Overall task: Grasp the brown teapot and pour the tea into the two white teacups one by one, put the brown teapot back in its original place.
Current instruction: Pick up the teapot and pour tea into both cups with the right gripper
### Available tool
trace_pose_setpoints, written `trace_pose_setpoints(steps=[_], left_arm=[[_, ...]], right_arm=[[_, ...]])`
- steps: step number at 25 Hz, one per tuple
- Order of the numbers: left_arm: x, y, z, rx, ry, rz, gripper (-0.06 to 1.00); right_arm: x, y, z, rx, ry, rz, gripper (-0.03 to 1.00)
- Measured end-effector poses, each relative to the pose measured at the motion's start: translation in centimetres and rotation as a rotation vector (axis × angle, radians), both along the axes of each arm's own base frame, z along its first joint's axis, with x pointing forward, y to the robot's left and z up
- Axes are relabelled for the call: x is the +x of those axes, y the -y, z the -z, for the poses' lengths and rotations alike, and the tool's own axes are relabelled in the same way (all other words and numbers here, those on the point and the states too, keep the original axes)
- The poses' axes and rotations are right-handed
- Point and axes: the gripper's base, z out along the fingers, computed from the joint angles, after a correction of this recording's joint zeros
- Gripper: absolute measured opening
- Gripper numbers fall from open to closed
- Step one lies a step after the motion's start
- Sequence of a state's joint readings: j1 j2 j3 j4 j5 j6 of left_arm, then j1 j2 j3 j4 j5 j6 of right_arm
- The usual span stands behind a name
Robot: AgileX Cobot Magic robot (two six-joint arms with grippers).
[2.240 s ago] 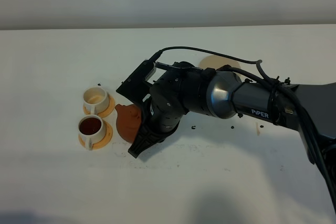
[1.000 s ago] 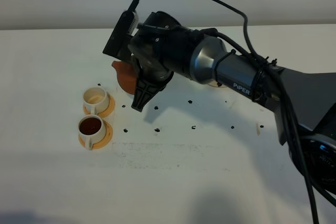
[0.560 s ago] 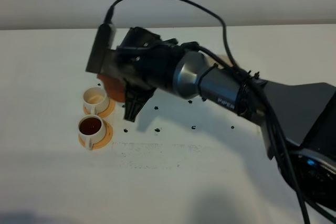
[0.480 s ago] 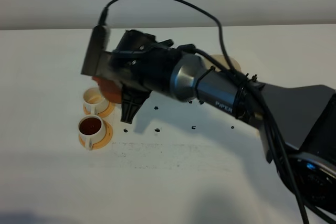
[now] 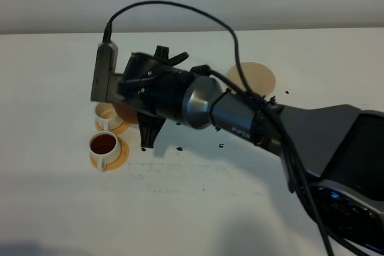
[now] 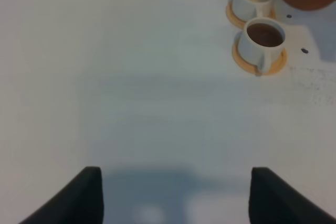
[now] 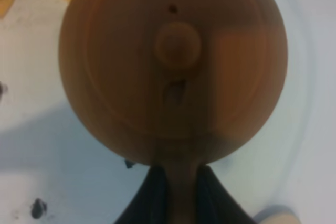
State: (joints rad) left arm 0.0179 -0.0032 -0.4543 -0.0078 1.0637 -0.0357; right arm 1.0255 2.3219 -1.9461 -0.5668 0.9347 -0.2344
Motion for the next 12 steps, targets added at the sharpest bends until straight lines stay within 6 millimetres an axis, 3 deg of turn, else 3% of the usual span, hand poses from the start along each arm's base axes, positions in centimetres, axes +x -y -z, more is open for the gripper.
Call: trace_pose_setpoints(steps=[12], left_arm=[[0.0,0.0,0.0,0.0,0.0,0.0,0.56]], right_arm=[[-0.03,-0.24,-0.31,-0.051,0.073,-0.035,0.1]])
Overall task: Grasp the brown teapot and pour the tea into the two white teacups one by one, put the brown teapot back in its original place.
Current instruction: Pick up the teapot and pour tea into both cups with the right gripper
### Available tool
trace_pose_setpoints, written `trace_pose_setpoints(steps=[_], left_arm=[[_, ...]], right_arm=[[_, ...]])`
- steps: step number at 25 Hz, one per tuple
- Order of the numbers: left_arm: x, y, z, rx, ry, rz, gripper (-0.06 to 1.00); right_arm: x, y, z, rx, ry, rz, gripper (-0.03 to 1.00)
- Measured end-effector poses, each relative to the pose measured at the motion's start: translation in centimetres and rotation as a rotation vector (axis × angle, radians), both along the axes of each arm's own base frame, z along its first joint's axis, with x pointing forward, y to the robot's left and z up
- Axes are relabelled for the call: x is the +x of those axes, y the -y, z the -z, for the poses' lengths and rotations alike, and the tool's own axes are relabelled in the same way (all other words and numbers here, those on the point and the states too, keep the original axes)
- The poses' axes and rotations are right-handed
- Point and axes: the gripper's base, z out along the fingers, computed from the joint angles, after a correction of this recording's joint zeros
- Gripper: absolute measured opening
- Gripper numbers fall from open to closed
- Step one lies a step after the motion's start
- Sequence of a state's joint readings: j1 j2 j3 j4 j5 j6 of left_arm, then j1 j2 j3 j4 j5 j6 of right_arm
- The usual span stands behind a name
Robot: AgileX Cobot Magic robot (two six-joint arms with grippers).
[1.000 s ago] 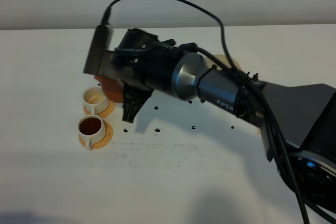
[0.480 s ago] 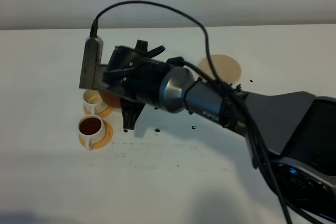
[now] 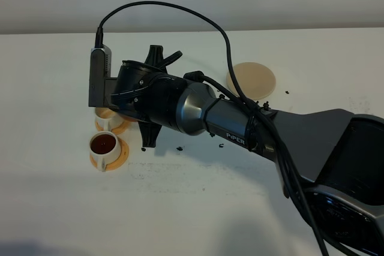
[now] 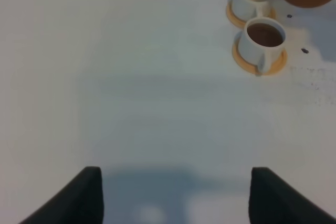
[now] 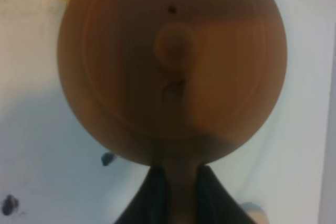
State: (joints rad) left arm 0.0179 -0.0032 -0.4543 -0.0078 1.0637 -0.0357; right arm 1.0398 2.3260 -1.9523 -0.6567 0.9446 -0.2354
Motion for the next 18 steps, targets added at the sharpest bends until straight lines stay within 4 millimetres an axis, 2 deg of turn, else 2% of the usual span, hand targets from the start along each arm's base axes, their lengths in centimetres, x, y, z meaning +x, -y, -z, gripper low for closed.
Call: trace_pose_setpoints(steps=[10,18], left_arm=[[0.0,0.0,0.0,0.0,0.0,0.0,0.56],[0.0,0.0,0.0,0.0,0.0,0.0,0.56]], right_arm=[[0.35,0.16,-0.26,-0.037,0.052,-0.016,0.1],[0.7,0.06,0.5,-0.073,0.086,-0.037,0.1]])
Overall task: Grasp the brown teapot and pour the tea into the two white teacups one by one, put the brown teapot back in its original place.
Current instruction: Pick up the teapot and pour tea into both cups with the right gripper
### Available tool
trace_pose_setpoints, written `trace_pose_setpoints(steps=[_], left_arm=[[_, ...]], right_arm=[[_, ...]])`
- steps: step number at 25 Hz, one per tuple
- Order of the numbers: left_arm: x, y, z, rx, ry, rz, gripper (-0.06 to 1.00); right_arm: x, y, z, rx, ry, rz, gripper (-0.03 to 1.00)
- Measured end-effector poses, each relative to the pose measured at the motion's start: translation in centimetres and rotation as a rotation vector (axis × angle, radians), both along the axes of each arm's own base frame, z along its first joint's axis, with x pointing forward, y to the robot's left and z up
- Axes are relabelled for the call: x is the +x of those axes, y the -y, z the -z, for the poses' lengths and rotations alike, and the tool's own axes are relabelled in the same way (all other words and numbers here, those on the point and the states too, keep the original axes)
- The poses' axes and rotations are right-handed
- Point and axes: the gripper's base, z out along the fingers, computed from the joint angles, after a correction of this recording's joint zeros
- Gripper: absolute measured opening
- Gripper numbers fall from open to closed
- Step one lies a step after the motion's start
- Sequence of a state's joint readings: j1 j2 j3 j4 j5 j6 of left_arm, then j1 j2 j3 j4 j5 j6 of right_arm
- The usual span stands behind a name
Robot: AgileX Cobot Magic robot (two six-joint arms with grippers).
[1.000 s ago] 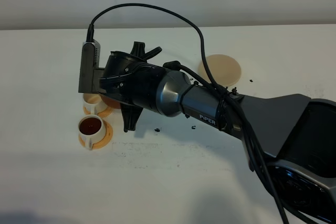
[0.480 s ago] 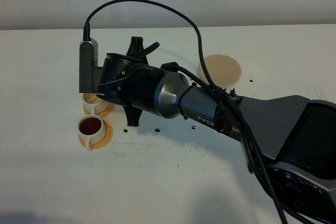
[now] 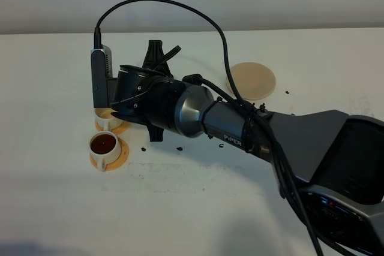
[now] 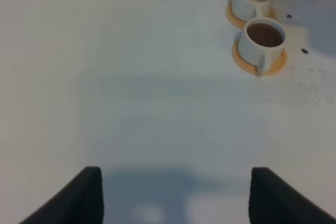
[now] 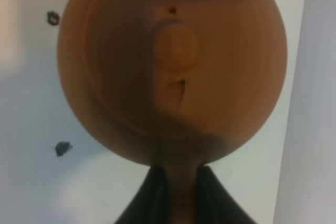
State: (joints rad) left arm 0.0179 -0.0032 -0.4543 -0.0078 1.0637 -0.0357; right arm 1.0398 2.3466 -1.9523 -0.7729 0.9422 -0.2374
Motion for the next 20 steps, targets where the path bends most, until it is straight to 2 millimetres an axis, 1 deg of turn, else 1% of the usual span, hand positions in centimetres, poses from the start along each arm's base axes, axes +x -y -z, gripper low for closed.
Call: trace_pose_setpoints(steps=[12,20], left_arm=[[0.0,0.0,0.0,0.0,0.0,0.0,0.56],[0.0,0.0,0.0,0.0,0.0,0.0,0.56]], right_arm=[[0.2,-0.2,0.0,-0.007,0.029,-0.024,0.1],[0.4,-0.2,1.0,-0.037,0.039,-0.033,0.1]])
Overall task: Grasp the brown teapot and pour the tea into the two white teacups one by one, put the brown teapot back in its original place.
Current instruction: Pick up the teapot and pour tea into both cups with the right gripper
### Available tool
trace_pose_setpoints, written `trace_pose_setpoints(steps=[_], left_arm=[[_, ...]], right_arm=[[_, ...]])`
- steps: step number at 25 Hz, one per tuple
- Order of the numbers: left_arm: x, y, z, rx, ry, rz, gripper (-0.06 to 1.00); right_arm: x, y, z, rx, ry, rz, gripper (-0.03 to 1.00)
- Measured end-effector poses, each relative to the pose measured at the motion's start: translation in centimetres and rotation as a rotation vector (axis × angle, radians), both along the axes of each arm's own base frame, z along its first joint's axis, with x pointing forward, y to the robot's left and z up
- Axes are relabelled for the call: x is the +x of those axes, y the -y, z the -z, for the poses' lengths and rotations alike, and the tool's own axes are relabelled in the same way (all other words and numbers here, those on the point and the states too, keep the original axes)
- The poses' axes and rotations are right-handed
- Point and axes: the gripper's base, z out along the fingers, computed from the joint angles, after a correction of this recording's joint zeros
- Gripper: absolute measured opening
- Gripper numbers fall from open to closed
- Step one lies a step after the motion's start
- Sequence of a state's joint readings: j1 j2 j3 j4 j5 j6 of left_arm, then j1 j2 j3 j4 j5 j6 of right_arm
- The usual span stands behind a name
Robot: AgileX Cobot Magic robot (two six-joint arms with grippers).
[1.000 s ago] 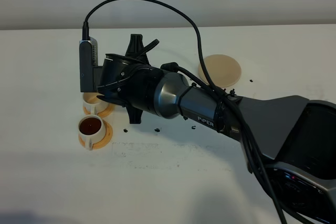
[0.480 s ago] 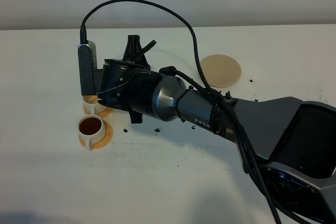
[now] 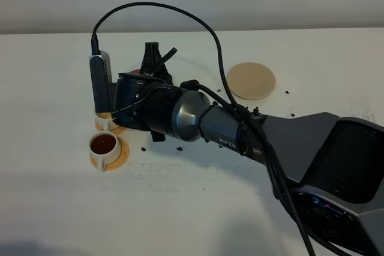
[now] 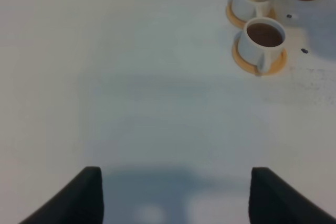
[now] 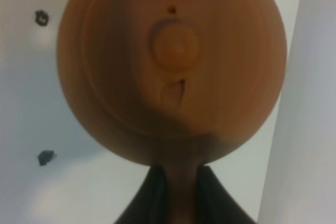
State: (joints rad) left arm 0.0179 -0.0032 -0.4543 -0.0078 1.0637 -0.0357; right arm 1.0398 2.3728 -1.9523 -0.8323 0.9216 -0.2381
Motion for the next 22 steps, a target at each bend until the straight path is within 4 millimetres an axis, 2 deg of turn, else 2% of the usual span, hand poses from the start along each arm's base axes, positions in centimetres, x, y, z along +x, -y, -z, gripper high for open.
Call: trace_pose_setpoints(steps=[22], left_arm=[[0.0,0.0,0.0,0.0,0.0,0.0,0.56]], right_arm=[[-0.22,-0.3,-0.2,-0.091,0.036,-0.098,0.1]])
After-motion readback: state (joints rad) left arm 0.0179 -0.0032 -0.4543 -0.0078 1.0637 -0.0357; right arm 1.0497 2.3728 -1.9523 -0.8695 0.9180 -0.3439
